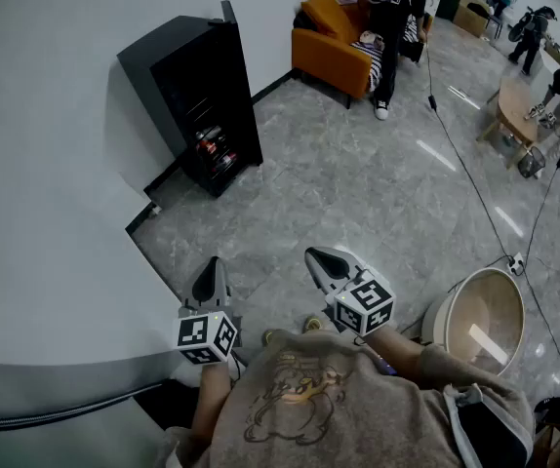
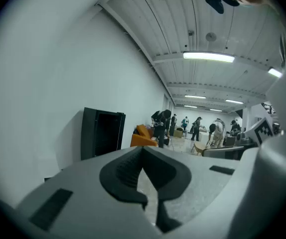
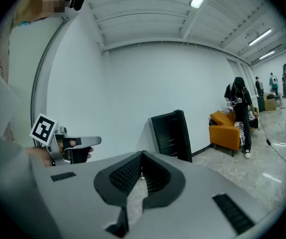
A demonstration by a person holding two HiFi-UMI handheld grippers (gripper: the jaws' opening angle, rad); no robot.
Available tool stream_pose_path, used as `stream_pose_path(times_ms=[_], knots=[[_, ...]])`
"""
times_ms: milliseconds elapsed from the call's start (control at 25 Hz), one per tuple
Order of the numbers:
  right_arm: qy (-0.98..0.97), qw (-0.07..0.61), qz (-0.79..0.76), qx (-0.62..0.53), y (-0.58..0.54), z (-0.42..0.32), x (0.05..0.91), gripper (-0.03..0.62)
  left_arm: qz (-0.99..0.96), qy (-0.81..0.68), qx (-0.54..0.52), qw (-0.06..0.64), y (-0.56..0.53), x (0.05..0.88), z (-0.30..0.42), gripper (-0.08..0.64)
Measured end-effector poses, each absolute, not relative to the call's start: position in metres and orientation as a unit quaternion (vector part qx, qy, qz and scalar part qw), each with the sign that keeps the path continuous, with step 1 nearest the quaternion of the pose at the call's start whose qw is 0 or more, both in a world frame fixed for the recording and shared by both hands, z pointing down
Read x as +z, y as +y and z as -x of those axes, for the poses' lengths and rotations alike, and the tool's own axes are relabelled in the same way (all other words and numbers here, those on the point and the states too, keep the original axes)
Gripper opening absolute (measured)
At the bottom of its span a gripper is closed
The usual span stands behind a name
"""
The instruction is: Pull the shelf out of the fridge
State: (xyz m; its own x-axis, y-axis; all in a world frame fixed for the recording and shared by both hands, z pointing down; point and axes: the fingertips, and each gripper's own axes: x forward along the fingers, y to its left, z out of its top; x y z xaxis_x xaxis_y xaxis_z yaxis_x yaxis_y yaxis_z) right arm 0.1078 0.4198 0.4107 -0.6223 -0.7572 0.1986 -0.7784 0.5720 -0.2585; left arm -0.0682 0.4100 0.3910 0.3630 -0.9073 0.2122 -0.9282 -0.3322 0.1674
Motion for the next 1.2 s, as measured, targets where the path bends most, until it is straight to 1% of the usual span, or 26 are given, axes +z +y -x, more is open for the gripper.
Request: stream_pose_path(times_ms=[280,520,840,1200], knots=[[-0.886,0.033,-0.432,0.162,0.420,-0.103,0.411,0.020,-0.819,-0.557,0.041,0.132,0.412,0.389,0.069,0.006],[-0.885,0.001,-0.430,0.181,0.417,-0.088,0.409,0.021,-0.821,-0.554,0.046,0.130,0.417,0.394,0.087,0.006],[-0.882,0.007,-0.437,0.173,0.418,-0.069,0.412,0.021,-0.826,-0.547,0.039,0.131,0.412,0.402,0.103,0.006],[-0.892,0.005,-0.427,0.149,0.380,-0.040,0.417,0.021,-0.823,-0.554,0.033,0.126,0.376,0.413,0.120,0.006]])
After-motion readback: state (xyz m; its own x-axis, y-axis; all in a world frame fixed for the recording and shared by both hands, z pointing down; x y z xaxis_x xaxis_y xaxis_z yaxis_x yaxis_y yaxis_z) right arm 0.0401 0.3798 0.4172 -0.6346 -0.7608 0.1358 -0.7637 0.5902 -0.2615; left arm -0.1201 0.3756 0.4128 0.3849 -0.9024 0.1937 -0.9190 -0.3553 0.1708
